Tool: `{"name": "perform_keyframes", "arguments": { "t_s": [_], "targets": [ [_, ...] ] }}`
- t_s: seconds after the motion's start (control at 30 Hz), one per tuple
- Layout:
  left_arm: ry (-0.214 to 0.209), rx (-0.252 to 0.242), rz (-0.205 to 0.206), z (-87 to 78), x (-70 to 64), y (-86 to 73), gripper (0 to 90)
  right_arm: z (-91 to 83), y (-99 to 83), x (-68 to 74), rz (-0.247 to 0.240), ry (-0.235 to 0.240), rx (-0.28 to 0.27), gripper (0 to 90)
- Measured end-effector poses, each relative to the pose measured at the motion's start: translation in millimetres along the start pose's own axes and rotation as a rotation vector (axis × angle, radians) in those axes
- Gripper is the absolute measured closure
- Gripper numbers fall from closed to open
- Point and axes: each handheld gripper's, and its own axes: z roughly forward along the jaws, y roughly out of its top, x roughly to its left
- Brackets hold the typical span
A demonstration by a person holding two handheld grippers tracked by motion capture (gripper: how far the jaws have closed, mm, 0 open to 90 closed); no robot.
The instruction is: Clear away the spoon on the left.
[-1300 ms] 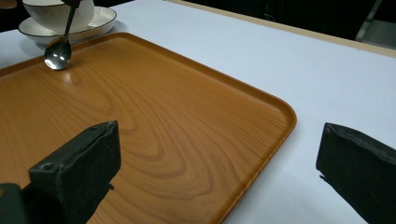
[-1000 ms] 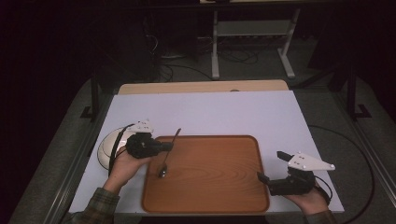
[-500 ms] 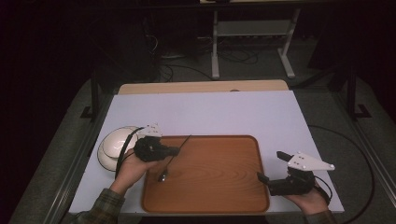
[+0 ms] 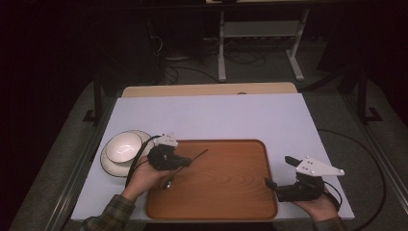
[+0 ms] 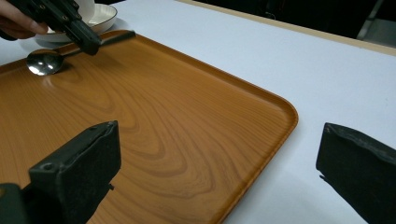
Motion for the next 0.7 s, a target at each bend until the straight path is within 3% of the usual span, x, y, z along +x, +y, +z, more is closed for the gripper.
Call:
{"name": "perform_keyframes", "arguments": {
  "t_s": [0.6,0.7],
  "targets": [
    [-0.006,0.098,0.054,22.1,-8.8,-0.3,87.8,0.4,-0.2,0.3,-0.003,0.002,0.003,0.0],
    [0.0,0.11,0.058,23.9,-8.9,-1.2,86.3,-0.1,-0.3,0.1,-0.006,0.0,-0.001,4.7]
  ]
}}
